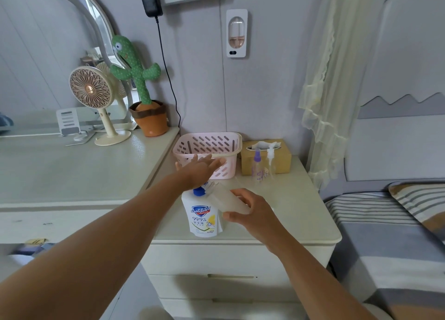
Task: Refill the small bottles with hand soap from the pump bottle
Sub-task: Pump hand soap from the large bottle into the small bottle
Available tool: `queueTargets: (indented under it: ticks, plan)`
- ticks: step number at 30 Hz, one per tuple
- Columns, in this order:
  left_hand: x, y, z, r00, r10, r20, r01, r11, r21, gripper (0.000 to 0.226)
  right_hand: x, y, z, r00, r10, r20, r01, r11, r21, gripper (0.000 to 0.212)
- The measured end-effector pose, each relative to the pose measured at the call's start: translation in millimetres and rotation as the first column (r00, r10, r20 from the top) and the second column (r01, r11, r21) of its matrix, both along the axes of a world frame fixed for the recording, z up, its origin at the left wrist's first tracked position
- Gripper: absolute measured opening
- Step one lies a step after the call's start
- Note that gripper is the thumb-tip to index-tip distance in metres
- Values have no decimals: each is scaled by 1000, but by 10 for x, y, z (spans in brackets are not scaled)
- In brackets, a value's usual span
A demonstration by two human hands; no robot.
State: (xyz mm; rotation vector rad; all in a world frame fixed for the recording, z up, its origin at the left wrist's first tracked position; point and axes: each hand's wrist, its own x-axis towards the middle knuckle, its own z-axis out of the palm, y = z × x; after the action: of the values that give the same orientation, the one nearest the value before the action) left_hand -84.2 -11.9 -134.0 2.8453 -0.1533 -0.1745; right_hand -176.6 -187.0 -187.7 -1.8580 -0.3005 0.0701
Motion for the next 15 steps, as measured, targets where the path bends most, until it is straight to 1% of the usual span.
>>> queueTargets:
  ticks: [4,7,9,12,15]
  plan:
    - [-23,18,-84,1000,-1,-12,1,1000,4,63,-23,12,-45,1000,2,-3,-2,1000,-20,46]
    - [-23,7,-34,1000,-18,5,18,1000,26,62,-15,2,-25,1000,-1,3,1,1000,-14,47]
    - [-17,5,17,1000,-26,16,25,1000,14,60,-13,-1,-2,1000,4,11,-4,1000,-4,46]
    - [1,23,44,999,-31,26,30,999,32,62,-1,0,18,1000,-2,23,2,1000,-9,45]
    - [14,26,1,999,-11,32,11,1000,4,62,4,8,-2,1000,2,23,-2,1000,3,43]
